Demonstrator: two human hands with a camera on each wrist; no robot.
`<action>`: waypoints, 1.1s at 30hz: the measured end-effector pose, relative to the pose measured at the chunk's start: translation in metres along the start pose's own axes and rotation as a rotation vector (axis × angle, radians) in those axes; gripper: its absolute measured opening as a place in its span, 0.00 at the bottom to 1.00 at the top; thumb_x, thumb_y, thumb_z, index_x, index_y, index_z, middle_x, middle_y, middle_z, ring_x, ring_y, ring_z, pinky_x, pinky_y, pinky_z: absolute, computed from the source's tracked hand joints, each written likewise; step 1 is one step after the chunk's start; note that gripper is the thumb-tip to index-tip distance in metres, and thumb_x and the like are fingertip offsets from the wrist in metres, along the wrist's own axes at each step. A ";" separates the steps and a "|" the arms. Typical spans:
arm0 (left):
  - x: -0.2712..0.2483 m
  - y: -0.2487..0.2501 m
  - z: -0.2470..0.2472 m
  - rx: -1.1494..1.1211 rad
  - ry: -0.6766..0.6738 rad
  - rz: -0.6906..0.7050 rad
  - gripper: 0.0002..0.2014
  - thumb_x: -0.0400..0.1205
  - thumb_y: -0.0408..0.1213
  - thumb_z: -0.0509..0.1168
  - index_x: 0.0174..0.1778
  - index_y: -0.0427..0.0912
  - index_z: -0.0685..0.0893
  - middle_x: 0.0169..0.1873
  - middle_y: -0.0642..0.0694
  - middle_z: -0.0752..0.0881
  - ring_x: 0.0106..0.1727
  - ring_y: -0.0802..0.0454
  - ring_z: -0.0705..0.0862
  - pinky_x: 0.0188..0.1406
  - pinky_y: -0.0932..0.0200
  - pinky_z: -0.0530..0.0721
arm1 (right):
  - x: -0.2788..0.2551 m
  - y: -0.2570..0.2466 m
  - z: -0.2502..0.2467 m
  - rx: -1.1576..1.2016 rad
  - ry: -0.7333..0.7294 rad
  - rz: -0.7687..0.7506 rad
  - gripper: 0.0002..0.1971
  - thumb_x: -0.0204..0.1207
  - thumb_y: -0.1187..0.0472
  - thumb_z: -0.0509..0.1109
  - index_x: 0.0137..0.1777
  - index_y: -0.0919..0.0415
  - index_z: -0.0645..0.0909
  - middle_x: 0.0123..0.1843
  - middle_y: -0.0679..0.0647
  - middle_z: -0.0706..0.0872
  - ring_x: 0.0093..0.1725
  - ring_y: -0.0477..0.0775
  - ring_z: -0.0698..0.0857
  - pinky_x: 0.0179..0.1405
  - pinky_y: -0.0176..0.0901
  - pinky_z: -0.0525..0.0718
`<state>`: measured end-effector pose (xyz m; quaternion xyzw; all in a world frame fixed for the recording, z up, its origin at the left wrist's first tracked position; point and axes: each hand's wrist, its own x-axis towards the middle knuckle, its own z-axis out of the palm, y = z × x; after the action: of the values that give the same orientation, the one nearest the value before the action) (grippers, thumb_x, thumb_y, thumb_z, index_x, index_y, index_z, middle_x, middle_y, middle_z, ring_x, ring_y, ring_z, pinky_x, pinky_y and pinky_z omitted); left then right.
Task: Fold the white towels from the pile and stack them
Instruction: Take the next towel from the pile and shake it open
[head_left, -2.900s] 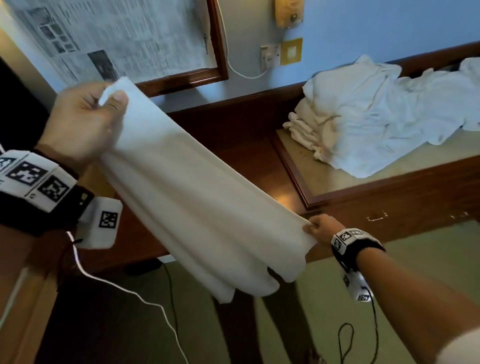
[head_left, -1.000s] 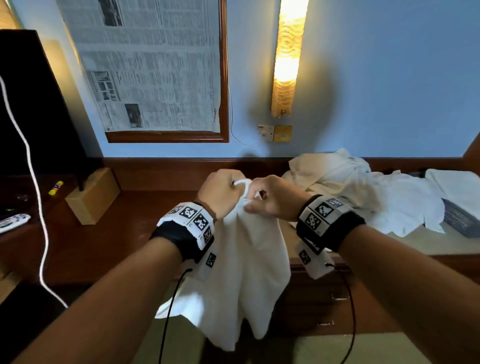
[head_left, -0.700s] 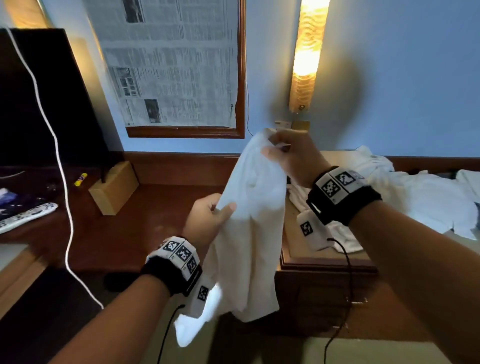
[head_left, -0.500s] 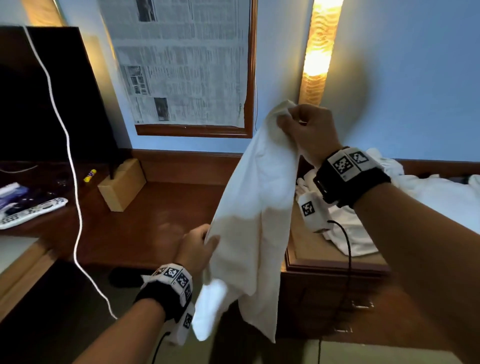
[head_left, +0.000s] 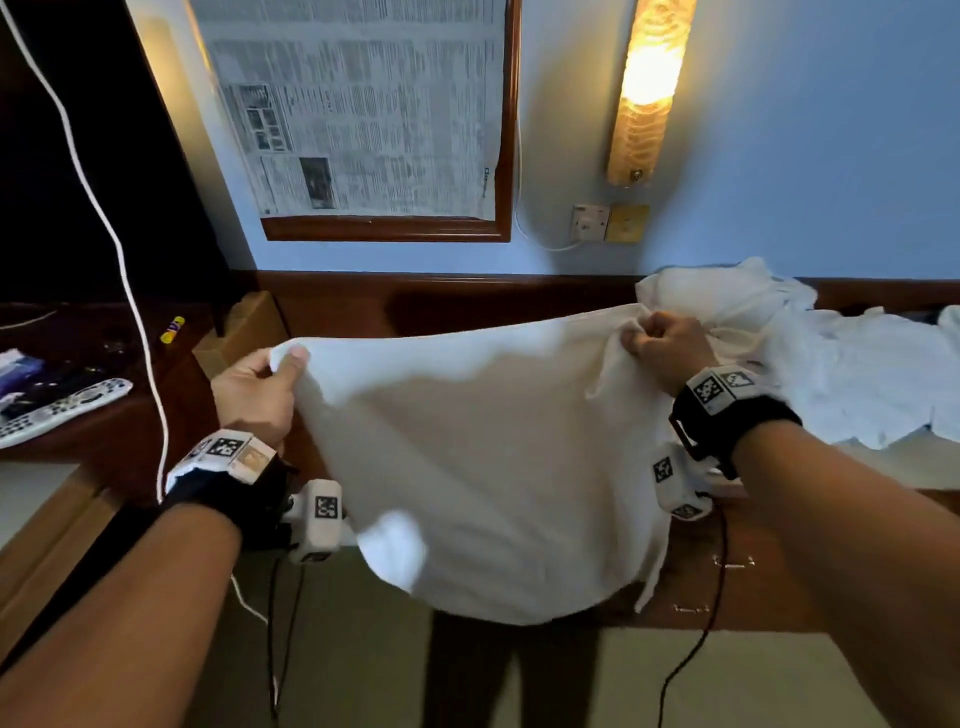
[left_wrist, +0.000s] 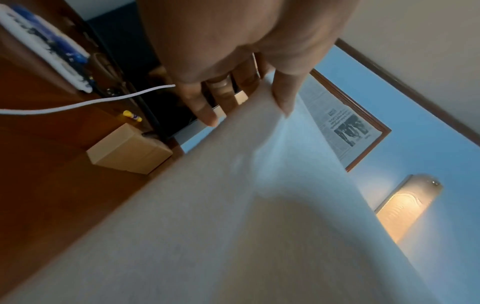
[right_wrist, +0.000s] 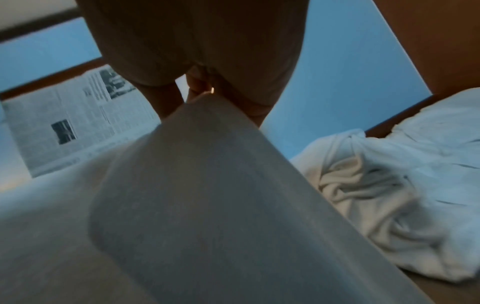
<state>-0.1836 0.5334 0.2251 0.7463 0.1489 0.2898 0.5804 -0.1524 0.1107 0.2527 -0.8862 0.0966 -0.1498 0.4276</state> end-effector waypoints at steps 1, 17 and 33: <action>0.009 -0.001 0.000 0.038 -0.035 0.012 0.08 0.84 0.40 0.71 0.53 0.40 0.89 0.42 0.45 0.86 0.43 0.53 0.80 0.37 0.65 0.77 | -0.005 0.008 0.008 -0.014 -0.020 0.011 0.17 0.79 0.56 0.72 0.30 0.55 0.74 0.32 0.52 0.79 0.38 0.56 0.78 0.43 0.45 0.76; 0.059 -0.167 -0.105 0.618 -0.154 -0.469 0.04 0.89 0.39 0.60 0.58 0.49 0.77 0.32 0.50 0.86 0.46 0.47 0.79 0.46 0.55 0.77 | -0.115 0.149 0.086 -0.328 0.063 0.442 0.03 0.78 0.60 0.71 0.44 0.59 0.82 0.50 0.65 0.88 0.52 0.67 0.85 0.45 0.45 0.75; 0.076 -0.194 -0.106 0.027 0.097 -0.709 0.18 0.92 0.42 0.45 0.68 0.42 0.77 0.58 0.42 0.87 0.50 0.48 0.90 0.39 0.55 0.85 | -0.092 0.094 0.150 0.457 0.545 0.802 0.17 0.69 0.62 0.53 0.55 0.50 0.74 0.46 0.63 0.89 0.41 0.64 0.90 0.41 0.67 0.91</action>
<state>-0.1659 0.7127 0.0766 0.6412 0.4298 0.1034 0.6273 -0.1903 0.1898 0.0734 -0.5930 0.5000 -0.2167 0.5928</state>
